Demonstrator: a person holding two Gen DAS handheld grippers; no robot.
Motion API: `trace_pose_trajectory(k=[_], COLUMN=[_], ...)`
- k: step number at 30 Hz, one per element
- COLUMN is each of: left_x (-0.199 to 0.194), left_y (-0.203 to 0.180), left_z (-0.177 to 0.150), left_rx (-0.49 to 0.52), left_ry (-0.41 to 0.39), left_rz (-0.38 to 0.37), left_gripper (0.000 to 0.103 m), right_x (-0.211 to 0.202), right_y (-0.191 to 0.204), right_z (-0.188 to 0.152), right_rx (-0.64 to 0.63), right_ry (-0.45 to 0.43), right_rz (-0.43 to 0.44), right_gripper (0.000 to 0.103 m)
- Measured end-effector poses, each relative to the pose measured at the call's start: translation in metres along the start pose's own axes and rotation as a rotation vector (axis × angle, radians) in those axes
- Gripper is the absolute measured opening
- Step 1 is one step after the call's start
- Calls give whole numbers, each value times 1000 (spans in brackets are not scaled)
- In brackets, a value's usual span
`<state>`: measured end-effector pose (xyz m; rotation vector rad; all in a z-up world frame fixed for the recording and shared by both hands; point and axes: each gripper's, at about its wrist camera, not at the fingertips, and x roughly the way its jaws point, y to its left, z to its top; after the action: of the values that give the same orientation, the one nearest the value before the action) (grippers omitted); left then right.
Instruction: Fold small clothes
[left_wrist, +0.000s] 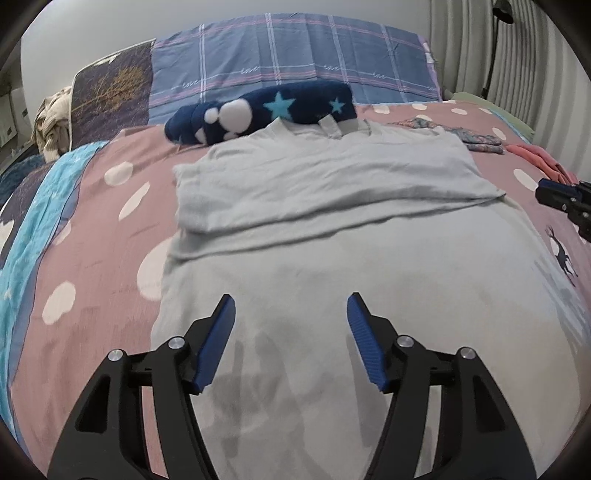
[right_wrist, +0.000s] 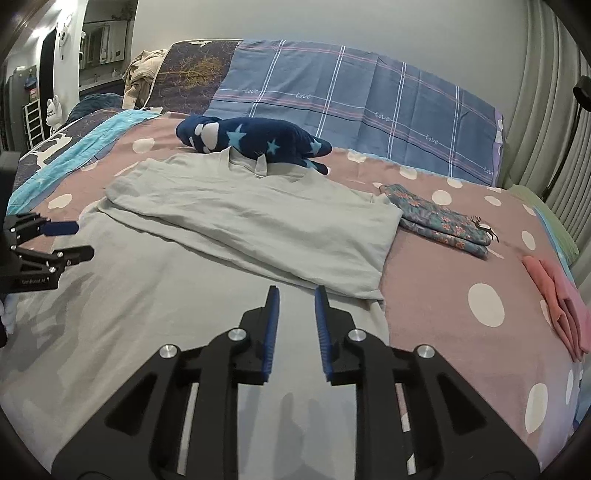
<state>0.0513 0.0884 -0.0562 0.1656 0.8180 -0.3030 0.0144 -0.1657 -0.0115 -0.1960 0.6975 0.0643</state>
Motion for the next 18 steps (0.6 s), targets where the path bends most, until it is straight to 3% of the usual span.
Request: trace_pose_trajectory(k=[5, 9, 12, 18], left_x=[8, 13, 5, -23], left_y=[7, 20, 26, 42], left_z=[-9, -21, -25, -48], left_rx=[-14, -29, -29, -25], left_ry=[48, 73, 76, 65], left_rz=[29, -6, 5, 78], left_gripper=[64, 70, 71, 75], right_x=[14, 56, 59, 25], right_y=[-6, -26, -59, -75], right_z=[-6, -38, -52, -71], right_rx=[19, 35, 193, 262], right_ry=[40, 211, 207, 202], right_rz=[-2, -14, 99, 82], right_gripper=[24, 37, 35, 38])
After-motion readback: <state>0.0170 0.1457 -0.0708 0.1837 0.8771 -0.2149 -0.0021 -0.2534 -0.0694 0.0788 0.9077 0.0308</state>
